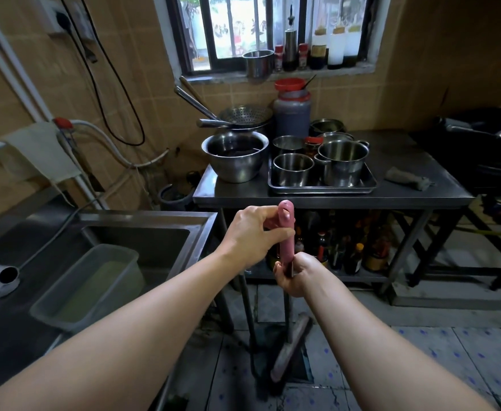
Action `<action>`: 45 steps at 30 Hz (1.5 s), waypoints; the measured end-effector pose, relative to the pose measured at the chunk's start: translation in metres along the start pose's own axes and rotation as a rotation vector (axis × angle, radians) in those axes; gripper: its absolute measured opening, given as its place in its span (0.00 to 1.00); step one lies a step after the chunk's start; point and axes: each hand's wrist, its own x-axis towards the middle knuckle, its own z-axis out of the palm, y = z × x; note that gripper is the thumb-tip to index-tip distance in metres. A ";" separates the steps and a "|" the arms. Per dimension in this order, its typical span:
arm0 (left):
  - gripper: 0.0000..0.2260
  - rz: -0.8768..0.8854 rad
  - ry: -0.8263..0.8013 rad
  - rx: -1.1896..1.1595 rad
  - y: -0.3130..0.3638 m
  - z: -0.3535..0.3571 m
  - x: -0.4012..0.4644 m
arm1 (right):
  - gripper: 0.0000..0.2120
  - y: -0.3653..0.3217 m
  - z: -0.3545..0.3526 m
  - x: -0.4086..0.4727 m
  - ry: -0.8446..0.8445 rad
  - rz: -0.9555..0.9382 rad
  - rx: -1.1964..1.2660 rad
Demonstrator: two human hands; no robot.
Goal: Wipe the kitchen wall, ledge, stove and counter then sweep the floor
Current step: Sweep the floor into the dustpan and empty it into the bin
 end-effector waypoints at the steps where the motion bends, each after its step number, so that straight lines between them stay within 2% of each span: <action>1: 0.07 -0.002 0.000 -0.004 0.002 0.000 0.002 | 0.14 -0.001 -0.001 0.001 0.001 -0.007 -0.001; 6: 0.07 -0.003 0.010 -0.038 0.008 0.000 0.011 | 0.09 -0.002 -0.005 -0.010 -0.035 -0.050 -0.058; 8: 0.07 0.003 0.020 -0.045 0.010 -0.001 0.015 | 0.10 -0.002 -0.010 -0.019 -0.039 -0.092 -0.118; 10: 0.06 0.008 0.033 -0.057 0.012 -0.003 0.020 | 0.14 -0.002 -0.017 -0.017 0.022 -0.174 -0.311; 13: 0.05 0.018 0.041 -0.058 0.012 -0.005 0.028 | 0.12 -0.005 -0.025 -0.005 0.184 -0.439 -0.649; 14: 0.05 0.020 0.050 -0.050 0.012 -0.004 0.032 | 0.14 -0.007 -0.027 -0.002 0.217 -0.552 -0.780; 16: 0.04 0.021 0.077 -0.045 0.010 -0.004 0.038 | 0.26 -0.009 -0.031 -0.002 0.180 -0.703 -1.018; 18: 0.03 0.028 0.095 -0.053 0.009 -0.006 0.044 | 0.36 -0.008 -0.030 -0.005 0.100 -0.768 -1.107; 20: 0.01 0.041 0.107 -0.055 0.010 -0.008 0.048 | 0.38 -0.006 -0.027 -0.002 0.072 -0.819 -1.137; 23: 0.01 0.061 0.121 -0.083 0.011 -0.015 0.053 | 0.33 -0.006 -0.024 0.001 0.087 -0.883 -1.150; 28: 0.02 0.062 0.150 -0.161 0.008 -0.031 0.064 | 0.14 -0.003 -0.021 0.007 -0.033 -0.916 -1.067; 31: 0.04 0.061 0.180 -0.199 0.005 -0.040 0.071 | 0.08 -0.002 -0.010 0.006 -0.042 -1.032 -1.032; 35: 0.01 0.063 0.242 -0.228 -0.002 -0.044 0.078 | 0.06 -0.001 0.005 0.009 -0.050 -1.112 -1.058; 37: 0.02 0.047 0.269 -0.250 -0.008 -0.044 0.079 | 0.04 -0.002 0.010 0.014 -0.055 -1.122 -1.093; 41: 0.05 -0.012 0.229 -0.293 -0.026 -0.042 0.072 | 0.02 -0.006 0.015 0.027 -0.023 -1.131 -1.155; 45: 0.08 -0.101 0.205 -0.202 -0.060 -0.038 0.061 | 0.03 -0.009 0.019 0.039 0.020 -1.143 -1.157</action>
